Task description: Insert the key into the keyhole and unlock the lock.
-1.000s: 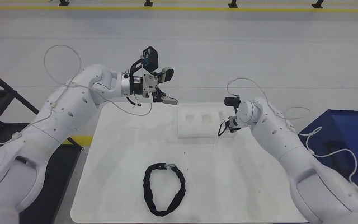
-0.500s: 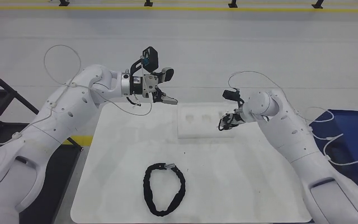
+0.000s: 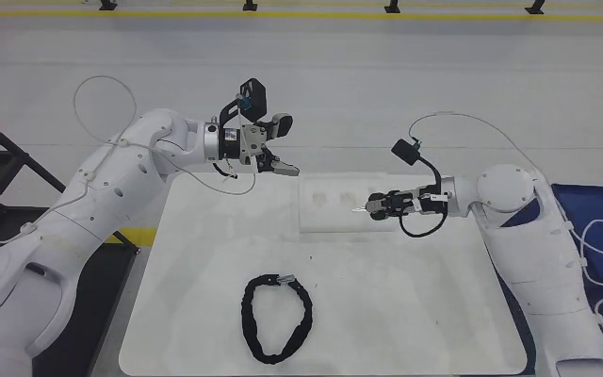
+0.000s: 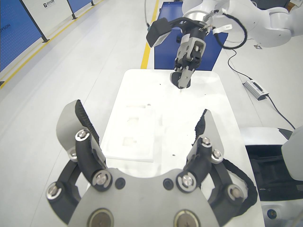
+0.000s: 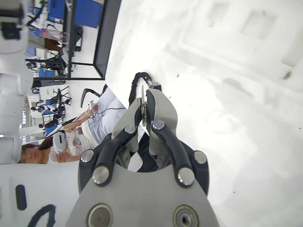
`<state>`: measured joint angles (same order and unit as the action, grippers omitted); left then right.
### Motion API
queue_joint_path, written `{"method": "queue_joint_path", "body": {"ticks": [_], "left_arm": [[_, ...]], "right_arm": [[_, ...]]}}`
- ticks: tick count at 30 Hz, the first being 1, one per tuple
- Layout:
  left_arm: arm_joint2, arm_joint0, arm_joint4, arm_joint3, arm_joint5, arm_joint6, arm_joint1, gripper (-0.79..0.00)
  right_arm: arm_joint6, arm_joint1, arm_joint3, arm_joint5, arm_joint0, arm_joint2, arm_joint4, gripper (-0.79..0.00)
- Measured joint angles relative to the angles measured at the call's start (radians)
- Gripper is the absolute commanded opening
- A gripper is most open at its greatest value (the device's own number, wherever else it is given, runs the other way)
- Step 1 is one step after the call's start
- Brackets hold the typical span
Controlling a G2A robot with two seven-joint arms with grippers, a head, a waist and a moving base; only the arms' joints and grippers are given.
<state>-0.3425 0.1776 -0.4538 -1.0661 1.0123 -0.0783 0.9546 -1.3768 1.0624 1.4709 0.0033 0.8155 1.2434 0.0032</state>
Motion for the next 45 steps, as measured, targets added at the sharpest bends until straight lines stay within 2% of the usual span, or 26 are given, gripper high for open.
{"method": "queue_joint_path", "body": {"ticks": [7,15,34,40,45], "left_arm": [[0.000,0.000,0.000,0.000,0.000,0.000,0.000,0.000],[0.000,0.000,0.000,0.000,0.000,0.000,0.000,0.000],[0.000,0.000,0.000,0.000,0.000,0.000,0.000,0.000],[-0.012,0.062,-0.024,-0.018,-0.035,-0.018,0.000,0.000],[-0.038,0.149,-0.157,-0.009,-0.026,0.074,-0.011,0.000]], "right_arm": [[0.062,-0.017,0.075,-0.050,0.081,0.101,0.119,-0.785],[0.113,-0.023,0.093,-0.121,0.129,0.144,0.228,-0.785],[0.112,-0.023,0.093,-0.121,0.129,0.144,0.228,-0.785],[0.112,-0.023,0.093,-0.121,0.129,0.144,0.228,-0.785],[0.112,-0.023,0.093,-0.121,0.129,0.144,0.228,-0.785]]}}
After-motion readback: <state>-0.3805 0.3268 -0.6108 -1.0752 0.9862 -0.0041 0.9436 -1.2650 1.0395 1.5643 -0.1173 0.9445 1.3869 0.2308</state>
